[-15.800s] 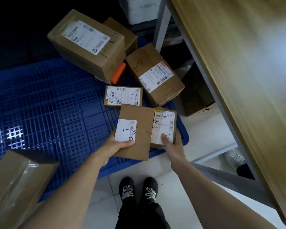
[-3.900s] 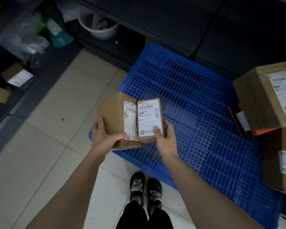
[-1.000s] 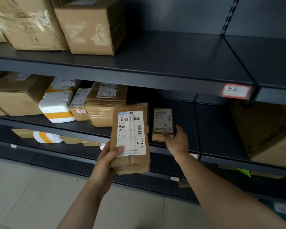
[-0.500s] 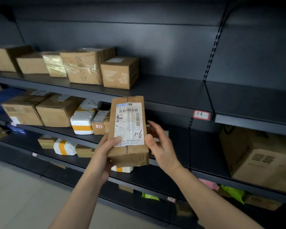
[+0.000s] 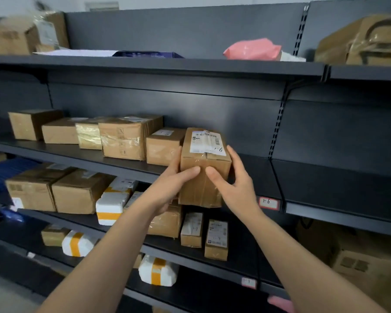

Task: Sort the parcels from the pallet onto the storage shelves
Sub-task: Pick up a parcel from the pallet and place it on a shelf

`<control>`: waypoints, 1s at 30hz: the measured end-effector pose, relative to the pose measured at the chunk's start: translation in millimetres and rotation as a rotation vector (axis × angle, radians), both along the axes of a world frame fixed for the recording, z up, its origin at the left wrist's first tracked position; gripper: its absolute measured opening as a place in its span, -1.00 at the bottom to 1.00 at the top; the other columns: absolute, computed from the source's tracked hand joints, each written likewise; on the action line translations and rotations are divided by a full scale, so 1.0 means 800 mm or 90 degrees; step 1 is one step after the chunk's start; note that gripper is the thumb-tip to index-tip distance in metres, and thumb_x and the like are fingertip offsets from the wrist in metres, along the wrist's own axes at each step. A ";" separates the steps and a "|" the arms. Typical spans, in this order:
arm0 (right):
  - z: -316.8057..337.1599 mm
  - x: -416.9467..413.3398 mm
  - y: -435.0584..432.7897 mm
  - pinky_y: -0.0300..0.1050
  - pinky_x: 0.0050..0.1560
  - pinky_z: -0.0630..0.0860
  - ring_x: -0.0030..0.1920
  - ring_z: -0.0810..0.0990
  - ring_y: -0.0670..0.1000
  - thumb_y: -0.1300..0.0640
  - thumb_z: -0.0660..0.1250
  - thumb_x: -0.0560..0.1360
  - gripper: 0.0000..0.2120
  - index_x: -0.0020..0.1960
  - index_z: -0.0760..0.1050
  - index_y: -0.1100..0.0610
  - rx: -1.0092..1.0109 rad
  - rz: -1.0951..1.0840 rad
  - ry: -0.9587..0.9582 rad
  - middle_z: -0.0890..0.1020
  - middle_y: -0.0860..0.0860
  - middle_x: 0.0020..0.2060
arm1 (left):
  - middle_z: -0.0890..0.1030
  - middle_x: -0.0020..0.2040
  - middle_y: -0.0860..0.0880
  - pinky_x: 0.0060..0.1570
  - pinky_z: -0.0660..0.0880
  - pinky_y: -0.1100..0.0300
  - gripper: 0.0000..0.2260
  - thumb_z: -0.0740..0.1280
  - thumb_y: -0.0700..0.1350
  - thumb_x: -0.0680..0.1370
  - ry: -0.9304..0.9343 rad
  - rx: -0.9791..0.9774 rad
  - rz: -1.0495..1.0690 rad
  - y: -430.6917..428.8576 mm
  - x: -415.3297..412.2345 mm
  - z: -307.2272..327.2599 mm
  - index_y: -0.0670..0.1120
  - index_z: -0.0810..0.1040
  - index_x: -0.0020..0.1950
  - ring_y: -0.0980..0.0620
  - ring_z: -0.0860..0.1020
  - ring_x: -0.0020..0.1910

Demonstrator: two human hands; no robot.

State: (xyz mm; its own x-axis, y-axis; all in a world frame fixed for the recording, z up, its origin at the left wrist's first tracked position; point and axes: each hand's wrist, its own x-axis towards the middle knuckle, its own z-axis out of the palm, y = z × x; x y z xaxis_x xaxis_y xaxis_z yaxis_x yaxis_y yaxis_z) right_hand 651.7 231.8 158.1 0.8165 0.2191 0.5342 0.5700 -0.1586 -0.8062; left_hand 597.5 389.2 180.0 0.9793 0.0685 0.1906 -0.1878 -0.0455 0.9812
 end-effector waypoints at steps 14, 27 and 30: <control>0.026 0.177 0.075 -0.07 0.28 0.47 0.28 0.52 0.01 -0.01 0.39 0.52 -0.34 0.53 0.22 0.07 -0.193 -0.171 0.076 0.54 -0.01 0.30 | 0.53 0.32 -0.05 0.16 0.41 0.20 -0.37 0.42 -0.07 0.51 -0.102 0.587 0.181 0.076 0.197 0.026 -0.04 0.24 0.52 0.00 0.50 0.27; 0.015 0.165 0.079 0.06 0.34 0.33 0.42 0.32 0.14 -0.14 0.30 0.55 -0.24 0.57 0.04 0.14 -0.546 -0.284 0.092 0.34 0.13 0.44 | 0.31 0.36 -0.15 0.22 0.43 0.01 -0.34 0.36 0.04 0.51 -0.175 0.920 0.298 0.097 0.222 0.000 -0.07 0.17 0.53 -0.14 0.30 0.35; 0.008 0.131 0.056 0.10 0.39 0.22 0.45 0.25 0.14 -0.19 0.27 0.54 -0.25 0.57 0.04 0.09 -0.633 -0.327 0.093 0.30 0.11 0.46 | 0.32 0.40 -0.19 0.22 0.39 -0.07 -0.24 0.45 0.04 0.38 -0.195 0.966 0.309 0.088 0.191 -0.010 -0.11 0.23 0.51 -0.19 0.28 0.38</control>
